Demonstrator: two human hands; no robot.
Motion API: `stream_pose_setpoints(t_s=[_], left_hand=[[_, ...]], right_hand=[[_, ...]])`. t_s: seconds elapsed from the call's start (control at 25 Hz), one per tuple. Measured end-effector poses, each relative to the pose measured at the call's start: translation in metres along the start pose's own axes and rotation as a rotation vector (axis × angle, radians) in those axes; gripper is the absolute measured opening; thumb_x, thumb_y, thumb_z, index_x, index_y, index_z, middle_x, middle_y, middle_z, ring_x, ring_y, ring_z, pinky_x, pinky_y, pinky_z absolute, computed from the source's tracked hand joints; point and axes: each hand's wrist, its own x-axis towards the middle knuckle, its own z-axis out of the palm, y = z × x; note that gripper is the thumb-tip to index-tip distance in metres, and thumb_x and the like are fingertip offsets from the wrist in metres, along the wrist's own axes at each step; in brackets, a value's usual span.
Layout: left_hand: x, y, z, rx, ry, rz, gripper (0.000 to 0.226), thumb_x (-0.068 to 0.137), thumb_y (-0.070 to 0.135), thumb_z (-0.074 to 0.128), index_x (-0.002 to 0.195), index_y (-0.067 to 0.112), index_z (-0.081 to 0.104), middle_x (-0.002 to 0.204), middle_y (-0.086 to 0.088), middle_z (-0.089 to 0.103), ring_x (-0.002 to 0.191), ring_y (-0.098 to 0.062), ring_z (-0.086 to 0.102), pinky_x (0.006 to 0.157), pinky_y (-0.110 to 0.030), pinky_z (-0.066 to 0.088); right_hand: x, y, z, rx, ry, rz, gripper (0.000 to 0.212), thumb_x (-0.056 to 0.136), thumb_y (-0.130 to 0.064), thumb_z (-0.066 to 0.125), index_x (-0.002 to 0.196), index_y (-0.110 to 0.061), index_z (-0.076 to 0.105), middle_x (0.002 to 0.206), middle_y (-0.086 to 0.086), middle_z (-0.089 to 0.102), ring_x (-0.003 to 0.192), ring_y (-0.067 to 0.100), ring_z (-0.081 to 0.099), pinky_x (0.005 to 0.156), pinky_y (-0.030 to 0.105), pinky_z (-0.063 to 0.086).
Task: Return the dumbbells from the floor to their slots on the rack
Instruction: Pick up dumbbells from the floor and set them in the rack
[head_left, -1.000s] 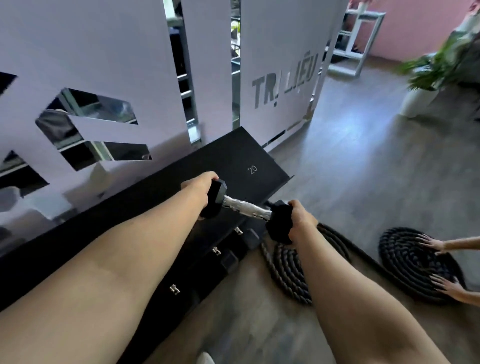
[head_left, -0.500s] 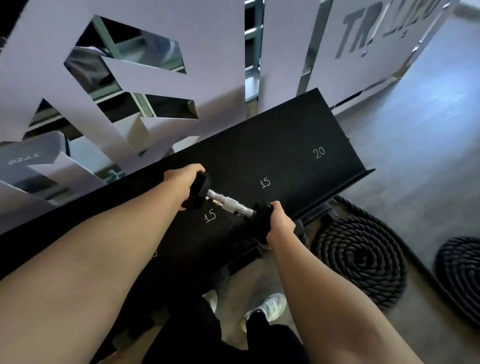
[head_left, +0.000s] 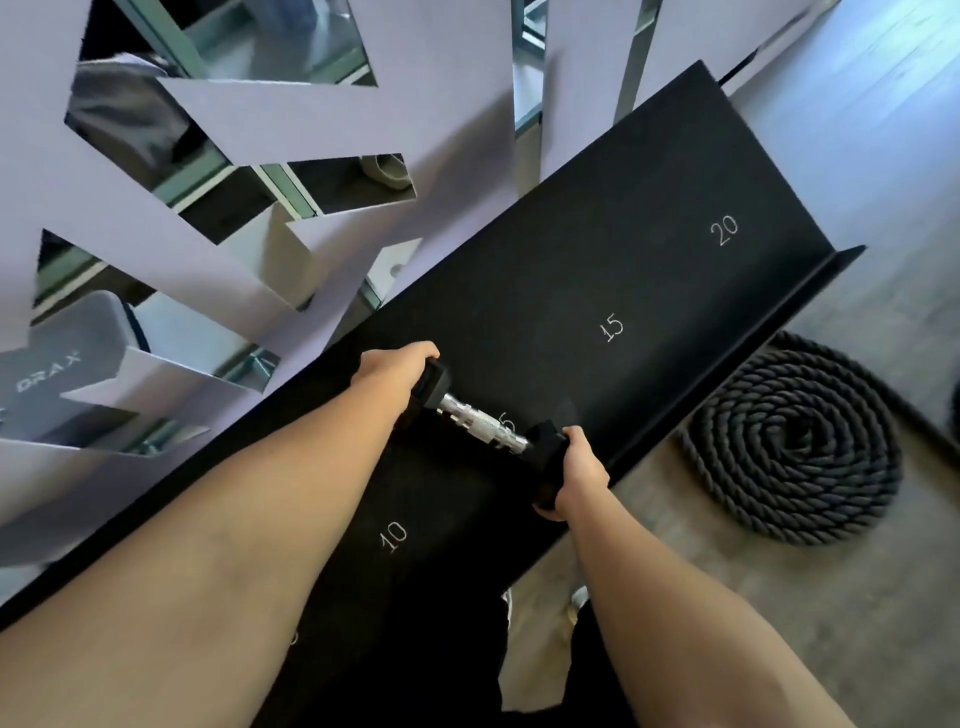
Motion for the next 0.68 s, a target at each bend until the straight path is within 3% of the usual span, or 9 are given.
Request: stream_pose_setpoints(t_s=[0.08,0.16,0.24,0.4,0.56,0.68], left_hand=[[0.007,0.002,0.002,0.047,0.003,-0.013,0.049,0.050,0.044,0.078,0.082,0.014,0.057,0.085,-0.010,0.065,0.075,-0.029,0.061,0.067,-0.042,0.054],[0.008,0.007,0.005,0.058,0.005,-0.013,0.046,0.052,0.042,0.078,0.080,0.013,0.056,0.084,-0.010,0.065,0.076,-0.028,0.061,0.071,-0.042,0.054],[0.009,0.009,0.007,0.067,0.010,-0.032,0.047,0.056,0.042,0.080,0.081,0.012,0.053,0.084,-0.012,0.061,0.075,-0.028,0.059,0.064,-0.042,0.052],[0.010,0.003,0.011,0.157,0.024,-0.021,0.046,0.066,0.042,0.079,0.077,0.009,0.050,0.081,-0.011,0.056,0.063,-0.026,0.051,0.045,-0.037,0.033],[0.002,-0.007,0.020,0.335,-0.113,0.016,0.050,0.076,0.036,0.073,0.112,0.006,0.056,0.094,-0.013,0.056,0.066,-0.027,0.050,0.047,-0.038,0.034],[-0.010,-0.005,0.027,0.371,-0.201,0.133,0.061,0.081,0.042,0.069,0.127,0.005,0.053,0.125,-0.016,0.058,0.096,-0.030,0.057,0.072,-0.038,0.046]], right_hand=[[-0.001,0.003,0.004,-0.008,0.019,-0.014,0.035,0.069,-0.046,0.070,0.088,-0.018,0.061,0.094,0.005,0.062,0.087,0.033,0.063,0.085,0.053,0.053],[-0.008,-0.003,0.005,-0.105,0.088,-0.119,0.038,0.075,-0.041,0.067,0.099,-0.011,0.066,0.100,0.008,0.067,0.089,0.034,0.063,0.084,0.043,0.053],[-0.013,-0.020,0.009,-0.257,0.195,-0.322,0.036,0.080,-0.032,0.063,0.101,-0.003,0.066,0.101,0.011,0.067,0.086,0.033,0.062,0.077,0.035,0.050],[-0.039,-0.078,0.021,-0.249,0.144,-0.531,0.021,0.081,-0.026,0.060,0.071,-0.008,0.057,0.072,0.003,0.060,0.060,0.020,0.054,0.056,0.028,0.040],[-0.054,-0.109,0.008,-0.109,0.111,-0.574,0.031,0.084,-0.028,0.062,0.060,-0.014,0.050,0.062,-0.001,0.050,0.054,0.016,0.044,0.048,0.029,0.031],[-0.070,-0.118,-0.013,-0.057,0.114,-0.650,0.029,0.082,-0.030,0.062,0.059,-0.016,0.052,0.062,0.000,0.053,0.058,0.020,0.048,0.052,0.029,0.035]])
